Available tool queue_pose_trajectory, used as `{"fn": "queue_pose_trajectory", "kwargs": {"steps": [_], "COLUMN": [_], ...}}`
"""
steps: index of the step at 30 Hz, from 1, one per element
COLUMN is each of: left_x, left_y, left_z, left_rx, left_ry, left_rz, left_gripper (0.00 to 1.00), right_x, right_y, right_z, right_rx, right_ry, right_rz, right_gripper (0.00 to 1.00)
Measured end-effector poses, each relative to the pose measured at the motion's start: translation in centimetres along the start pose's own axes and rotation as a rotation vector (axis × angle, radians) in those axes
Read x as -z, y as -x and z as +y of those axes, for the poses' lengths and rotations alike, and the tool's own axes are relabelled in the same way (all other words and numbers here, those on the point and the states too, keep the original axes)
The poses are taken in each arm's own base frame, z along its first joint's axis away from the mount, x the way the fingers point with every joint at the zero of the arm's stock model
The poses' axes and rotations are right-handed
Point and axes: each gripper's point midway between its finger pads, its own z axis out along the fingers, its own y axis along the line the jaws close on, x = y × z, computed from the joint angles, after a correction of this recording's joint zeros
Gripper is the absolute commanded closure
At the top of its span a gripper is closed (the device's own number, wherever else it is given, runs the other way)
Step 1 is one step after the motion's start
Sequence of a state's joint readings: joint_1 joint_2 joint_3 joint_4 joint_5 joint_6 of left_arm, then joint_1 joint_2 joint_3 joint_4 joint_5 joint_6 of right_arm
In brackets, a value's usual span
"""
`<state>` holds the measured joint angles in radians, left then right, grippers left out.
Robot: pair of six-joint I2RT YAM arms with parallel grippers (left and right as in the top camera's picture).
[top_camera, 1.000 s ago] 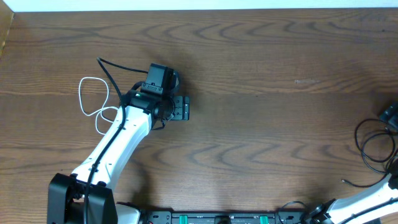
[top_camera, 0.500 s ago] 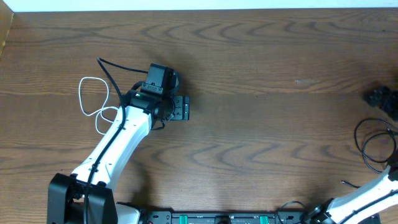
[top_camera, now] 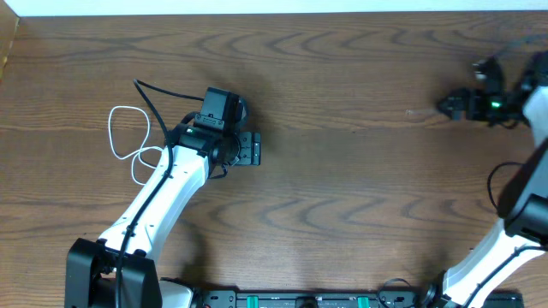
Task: Untangle cables
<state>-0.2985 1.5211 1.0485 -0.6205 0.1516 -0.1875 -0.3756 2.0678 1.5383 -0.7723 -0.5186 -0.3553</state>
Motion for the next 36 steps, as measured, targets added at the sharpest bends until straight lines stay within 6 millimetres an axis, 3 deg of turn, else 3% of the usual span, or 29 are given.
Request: {"fn": "queue_pose_trajectory", "kwargs": {"steps": [8, 19, 25, 29, 36], "left_x": [0.0, 0.0, 0.0, 0.3, 2.2], "left_y": [0.0, 0.0, 0.3, 0.8, 1.8], "left_z": [0.0, 0.1, 1.0, 3.7, 12.9], "left_rx": [0.0, 0.0, 0.003, 0.096, 0.417], "left_ry": [0.0, 0.008, 0.055, 0.161, 0.357], "left_rz": [0.0, -0.002, -0.014, -0.044, -0.124], "left_gripper": [0.2, 0.2, 0.2, 0.2, 0.2], "right_x": [-4.0, -7.7, -9.1, -10.0, -11.0], "right_y": [-0.8, -3.1, -4.8, -6.3, -7.6], "right_z": [6.9, 17.1, 21.4, 23.1, 24.2], "right_rx": [0.181, 0.408, 0.511, 0.565, 0.596], "right_ry": [-0.037, 0.022, 0.053, 0.042, 0.017], "right_rz": [0.143, 0.259, 0.294, 0.323, 0.338], "right_gripper": [0.01, 0.01, 0.01, 0.01, 0.01]}}
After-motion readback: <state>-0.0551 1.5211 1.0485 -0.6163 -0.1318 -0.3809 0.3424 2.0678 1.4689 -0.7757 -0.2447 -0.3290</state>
